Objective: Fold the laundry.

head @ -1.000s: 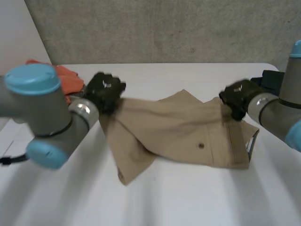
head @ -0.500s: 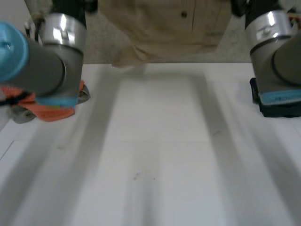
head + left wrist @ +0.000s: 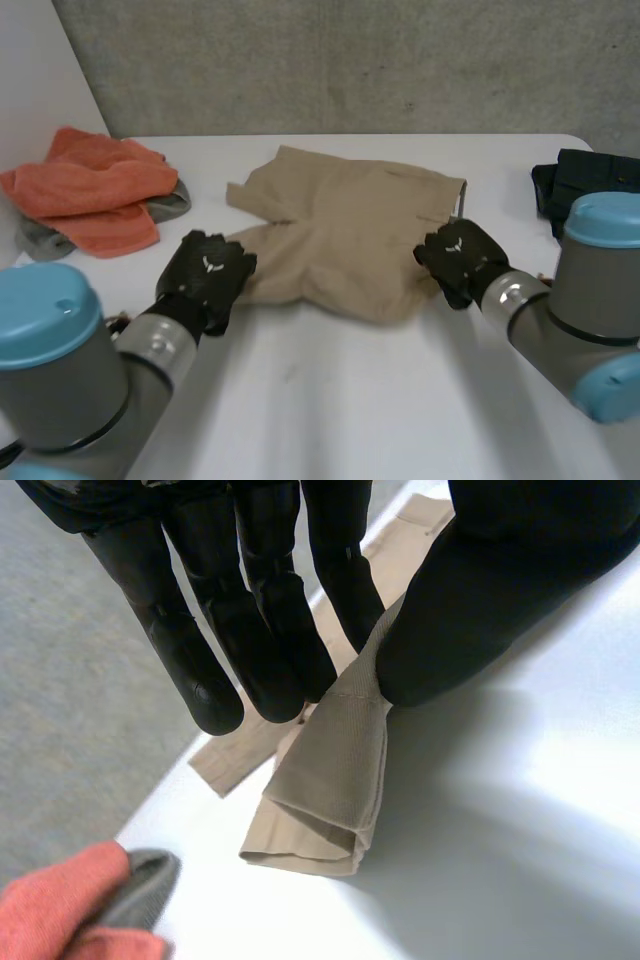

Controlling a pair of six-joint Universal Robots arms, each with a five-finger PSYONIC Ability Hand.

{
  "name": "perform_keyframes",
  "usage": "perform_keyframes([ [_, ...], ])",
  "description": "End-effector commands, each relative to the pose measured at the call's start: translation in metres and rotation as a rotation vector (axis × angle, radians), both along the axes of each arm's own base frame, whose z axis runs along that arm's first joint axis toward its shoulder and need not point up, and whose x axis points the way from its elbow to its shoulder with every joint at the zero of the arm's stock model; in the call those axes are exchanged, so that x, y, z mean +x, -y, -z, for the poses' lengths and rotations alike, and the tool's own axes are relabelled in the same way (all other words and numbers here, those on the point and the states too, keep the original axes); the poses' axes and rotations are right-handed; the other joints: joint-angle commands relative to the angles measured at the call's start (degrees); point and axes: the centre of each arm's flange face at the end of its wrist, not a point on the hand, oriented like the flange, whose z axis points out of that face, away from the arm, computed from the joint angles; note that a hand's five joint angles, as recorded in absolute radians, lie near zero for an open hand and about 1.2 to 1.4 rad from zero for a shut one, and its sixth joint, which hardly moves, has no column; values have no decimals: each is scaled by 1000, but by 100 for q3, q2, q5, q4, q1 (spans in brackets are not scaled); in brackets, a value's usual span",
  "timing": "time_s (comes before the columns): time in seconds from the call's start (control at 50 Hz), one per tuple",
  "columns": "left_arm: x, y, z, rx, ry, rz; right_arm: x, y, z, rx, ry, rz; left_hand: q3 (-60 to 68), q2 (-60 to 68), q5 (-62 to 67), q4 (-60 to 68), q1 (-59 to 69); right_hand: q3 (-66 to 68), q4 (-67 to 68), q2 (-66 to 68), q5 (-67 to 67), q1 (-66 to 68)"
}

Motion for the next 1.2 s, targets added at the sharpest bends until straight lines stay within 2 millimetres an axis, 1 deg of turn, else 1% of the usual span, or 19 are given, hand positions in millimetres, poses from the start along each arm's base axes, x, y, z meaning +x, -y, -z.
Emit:
perform_keyframes([
  [0.02, 28, -51, -16, 165, 95, 10, -26, -41, -31, 114, -77, 13, 1163, 1128, 1264, 1116, 1619, 1203, 1194, 1319, 1341, 2380],
  [0.12, 36, -85, -17, 270, 159, 57, -44, -59, -38, 184, -171, 13, 1163, 1128, 1264, 1116, 1619, 1203, 1194, 1319, 1341, 2380],
  [0.26, 46, -135, -21, 395, 285, 165, -61, -97, -32, 362, -352, -79, 1163, 1128, 1264, 1116, 1619, 1203, 1194, 1319, 1341, 2380],
  [0.32, 45, -135, -25, 384, 296, 177, -62, -93, -33, 346, -343, -72, 1163, 1128, 1264, 1116, 1619, 1203, 1194, 1319, 1341, 2380],
  [0.4, 26, -107, -31, 236, 261, 184, -57, -73, -37, 228, -272, -35, 1163, 1128, 1264, 1116, 1619, 1203, 1194, 1319, 1341, 2380],
  [0.48, 3, -44, -21, 85, 233, 120, -51, -45, -45, 127, -143, 43, 1163, 1128, 1264, 1116, 1619, 1203, 1194, 1319, 1341, 2380],
  [0.5, -2, -13, -19, 20, 219, 78, -48, -34, -41, 119, -99, 61, 1163, 1128, 1264, 1116, 1619, 1203, 1194, 1319, 1341, 2380],
  [0.56, -12, 27, -18, -75, 180, 37, -40, -12, -27, 102, -56, 89, 1163, 1128, 1264, 1116, 1619, 1203, 1194, 1319, 1341, 2380],
  [0.58, -24, 45, -17, -136, 159, 36, -38, -6, -25, 88, -51, 95, 1163, 1128, 1264, 1116, 1619, 1203, 1194, 1319, 1341, 2380],
  [0.7, -63, 109, -4, -317, 71, 20, -37, 40, -21, -68, -59, 232, 1163, 1128, 1264, 1116, 1619, 1203, 1194, 1319, 1341, 2380],
  [0.72, -72, 125, 1, -357, 48, 18, -31, 50, -19, -108, -60, 255, 1163, 1128, 1264, 1116, 1619, 1203, 1194, 1319, 1341, 2380],
  [0.8, -93, 158, 7, -460, 7, 15, -15, 71, -8, -173, -45, 268, 1163, 1128, 1264, 1116, 1619, 1203, 1194, 1319, 1341, 2380],
  [0.94, -118, 190, 30, -540, -4, 49, 3, 111, 16, -307, -26, 262, 1163, 1128, 1264, 1116, 1619, 1203, 1194, 1319, 1341, 2380],
  [1.0, -123, 200, 40, -561, -13, 50, 9, 120, 22, -366, -14, 253, 1163, 1128, 1264, 1116, 1619, 1159, 1150, 1275, 1297, 2336],
  [1.02, -126, 201, 45, -563, -13, 55, 11, 125, 25, -396, -20, 259, -750, -785, -649, -796, -294, -3770, -3780, -3655, -3633, -2593],
  [1.04, -126, 201, 47, -560, -13, 61, 13, 126, 27, -405, -28, 259, -3700, -3735, -3599, -3747, -3244, -5797, -5806, -5681, -5659, -4620],
  [1.06, -126, 200, 49, -560, -11, 70, 13, 127, 29, -412, -39, 263, -5837, -5872, -5736, -5884, -5381, -5797, -5806, -5681, -5659, -4620],
  [1.12, -126, 194, 53, -541, -4, 88, 13, 124, 26, -416, -49, 294, -5837, -5872, -5736, -5884, -5381, -5797, -5806, -5681, -5659, -4620],
  [1.2, -122, 182, 32, -540, -18, 91, 4, 111, 2, -397, 0, 334, -5837, -5872, -5736, -5884, -5381, -5797, -5806, -5681, -5659, -4620],
])
